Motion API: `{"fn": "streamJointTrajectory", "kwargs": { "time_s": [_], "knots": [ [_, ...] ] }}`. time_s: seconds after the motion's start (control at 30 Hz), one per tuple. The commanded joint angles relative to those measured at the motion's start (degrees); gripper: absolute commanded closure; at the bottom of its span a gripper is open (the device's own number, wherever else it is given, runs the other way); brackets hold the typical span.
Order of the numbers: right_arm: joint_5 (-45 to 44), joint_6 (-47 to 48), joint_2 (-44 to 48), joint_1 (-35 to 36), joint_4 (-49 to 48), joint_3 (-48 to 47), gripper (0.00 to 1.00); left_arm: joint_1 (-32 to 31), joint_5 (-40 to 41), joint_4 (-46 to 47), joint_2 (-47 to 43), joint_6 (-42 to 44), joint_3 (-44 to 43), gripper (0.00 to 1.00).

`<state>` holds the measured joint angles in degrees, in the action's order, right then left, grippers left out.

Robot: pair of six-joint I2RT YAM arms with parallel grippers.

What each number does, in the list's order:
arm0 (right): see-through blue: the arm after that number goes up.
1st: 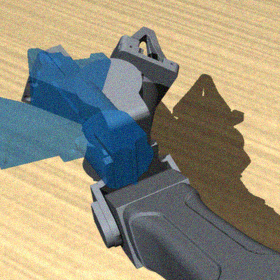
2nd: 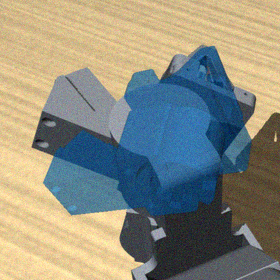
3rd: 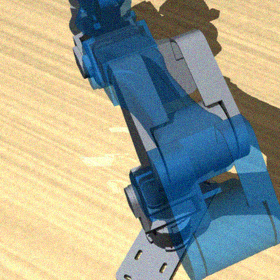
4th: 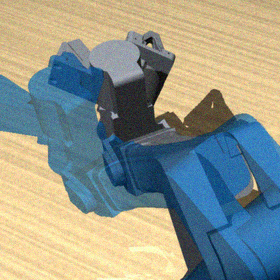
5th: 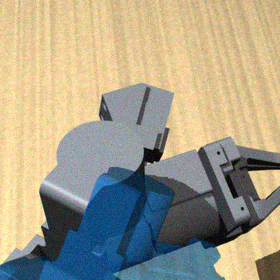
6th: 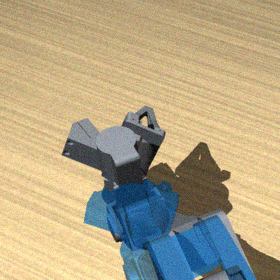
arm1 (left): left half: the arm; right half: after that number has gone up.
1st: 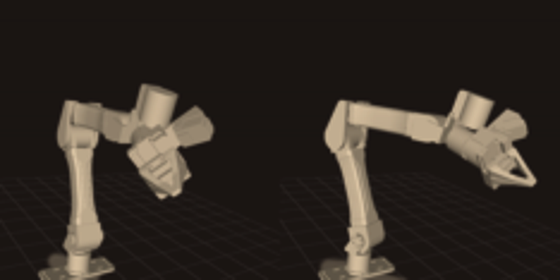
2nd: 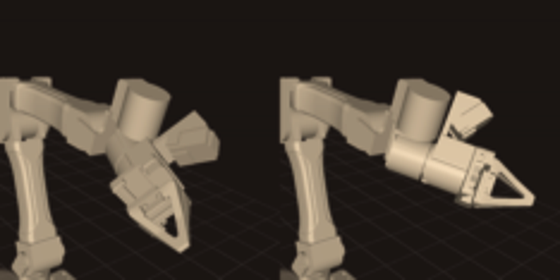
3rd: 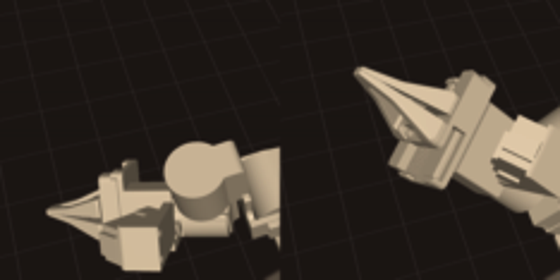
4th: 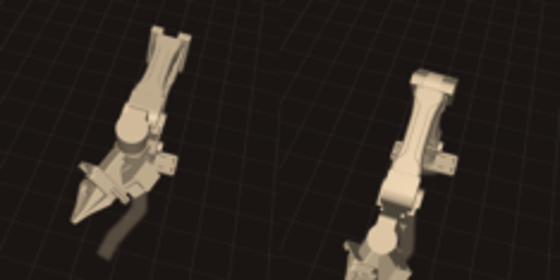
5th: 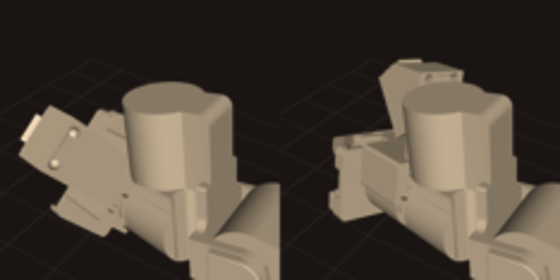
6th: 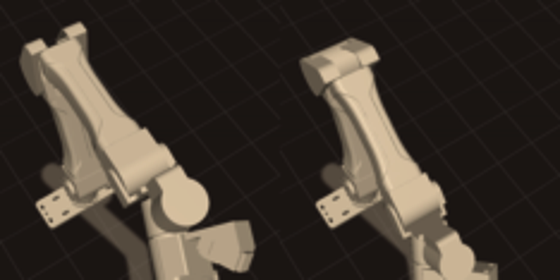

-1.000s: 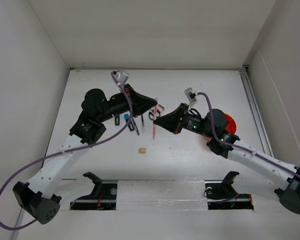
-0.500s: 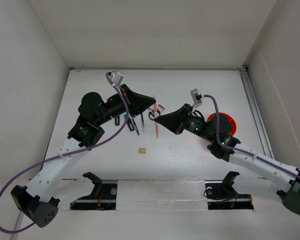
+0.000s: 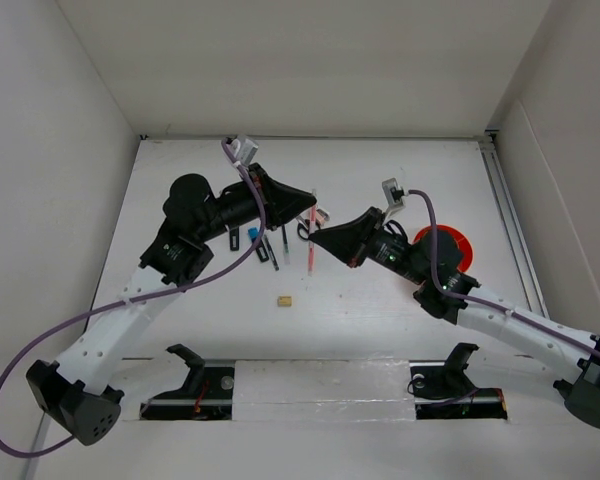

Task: Sort the stationery into containers
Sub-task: Cap the pen

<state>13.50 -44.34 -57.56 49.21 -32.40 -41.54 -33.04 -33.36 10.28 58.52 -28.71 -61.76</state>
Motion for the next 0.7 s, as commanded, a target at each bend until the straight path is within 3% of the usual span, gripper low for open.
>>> {"fn": "streamJointTrajectory", "kwargs": {
  "time_s": [0.0, 0.17, 0.53, 0.67],
  "knots": [
    [-1.4, 1.9, 2.5, 0.9, -13.2, -5.5, 1.0, 0.3, -1.0, -8.3, 2.2, 4.8, -0.3, 1.0],
    [-0.9, 1.9, 3.1, 0.9, -10.9, -6.5, 1.0, 0.3, 0.5, -9.6, 2.2, 5.4, -0.8, 1.0],
    [1.3, -2.9, 1.7, 0.9, -16.8, -7.8, 1.0, 0.3, -3.1, -9.6, 3.3, 7.2, -0.8, 1.0],
    [-0.9, -0.5, 1.7, 0.9, -10.8, -9.5, 1.0, 0.3, -3.6, -12.2, 3.8, 8.2, -2.1, 1.0]
  ]
}}
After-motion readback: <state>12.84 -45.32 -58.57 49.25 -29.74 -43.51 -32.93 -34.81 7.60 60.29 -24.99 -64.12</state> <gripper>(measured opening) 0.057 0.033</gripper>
